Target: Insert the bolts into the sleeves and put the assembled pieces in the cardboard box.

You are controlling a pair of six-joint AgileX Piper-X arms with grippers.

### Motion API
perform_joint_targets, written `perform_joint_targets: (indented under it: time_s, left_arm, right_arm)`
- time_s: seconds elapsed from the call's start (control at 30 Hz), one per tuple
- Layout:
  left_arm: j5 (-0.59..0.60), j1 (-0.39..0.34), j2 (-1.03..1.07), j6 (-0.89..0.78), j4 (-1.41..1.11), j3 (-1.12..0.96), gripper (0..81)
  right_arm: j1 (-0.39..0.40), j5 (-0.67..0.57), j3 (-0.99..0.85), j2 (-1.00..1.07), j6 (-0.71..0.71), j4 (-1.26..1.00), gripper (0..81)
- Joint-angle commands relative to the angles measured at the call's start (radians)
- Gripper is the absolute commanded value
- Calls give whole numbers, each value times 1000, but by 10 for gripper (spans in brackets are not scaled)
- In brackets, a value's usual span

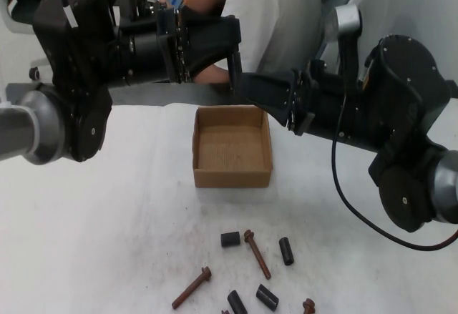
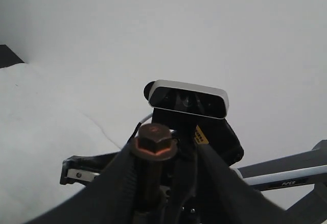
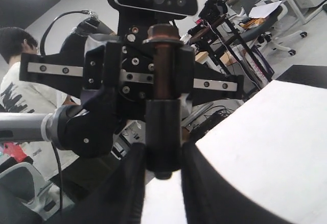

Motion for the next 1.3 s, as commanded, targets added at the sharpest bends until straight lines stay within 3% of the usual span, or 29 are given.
perform_joint_targets:
  time_s: [0.0, 0.63, 0.87, 1.27]
  left_arm:
    - [50, -3, -15, -12, 3, -2, 340]
    - [87, -14, -15, -16, 3, -2, 345]
    - [63, -14, -15, -16, 27, -2, 577]
    - [72, 32, -15, -20, 61, -2, 591]
  right_arm:
    - [-10, 36, -13, -10, -77, -22, 8]
    - [-10, 29, -13, -10, -85, -7, 8]
    - [-10, 24, -13, -10, -73, -7, 8]
    - [-10, 24, -13, -10, -69, -9, 8]
